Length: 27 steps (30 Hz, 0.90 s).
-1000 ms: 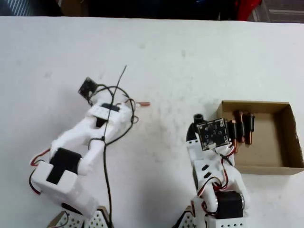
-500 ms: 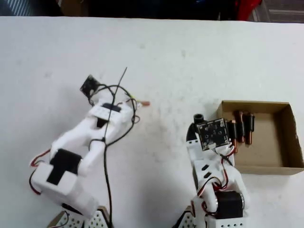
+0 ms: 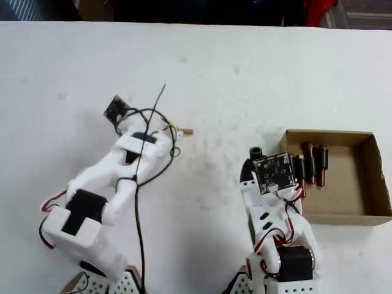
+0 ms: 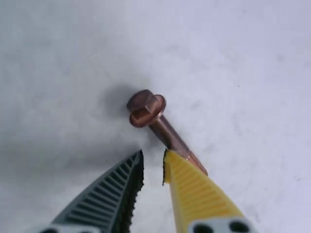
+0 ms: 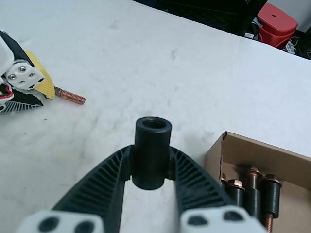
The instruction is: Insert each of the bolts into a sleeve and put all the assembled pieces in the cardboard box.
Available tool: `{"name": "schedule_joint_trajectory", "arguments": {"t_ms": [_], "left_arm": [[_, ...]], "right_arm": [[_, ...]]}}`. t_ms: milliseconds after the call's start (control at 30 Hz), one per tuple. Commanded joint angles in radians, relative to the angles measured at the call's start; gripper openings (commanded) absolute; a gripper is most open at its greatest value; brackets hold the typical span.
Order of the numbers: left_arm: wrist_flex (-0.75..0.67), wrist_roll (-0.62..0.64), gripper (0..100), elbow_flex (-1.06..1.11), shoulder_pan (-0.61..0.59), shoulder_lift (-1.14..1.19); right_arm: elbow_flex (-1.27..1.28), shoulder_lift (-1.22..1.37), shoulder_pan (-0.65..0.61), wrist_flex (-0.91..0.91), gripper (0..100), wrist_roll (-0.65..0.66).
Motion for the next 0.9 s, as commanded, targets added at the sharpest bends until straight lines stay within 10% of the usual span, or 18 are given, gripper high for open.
{"name": "schedule_joint_trajectory", "arguments": {"t_ms": [0, 500, 867], "left_arm": [[0.041, -0.009, 11, -0.018, -0.002, -0.136], [0.061, -0.064, 12, -0.109, -0.012, -0.028], [0.06, -0.066, 45, -0.124, -0.008, 0.004]], "right_arm": [[-0.005, -0.013, 0.007, -0.038, 2.1, 0.002], [-0.005, -0.013, 0.007, -0.036, 2.1, 0.002], [-0.005, -0.013, 0.007, -0.036, 2.1, 0.002]]}}
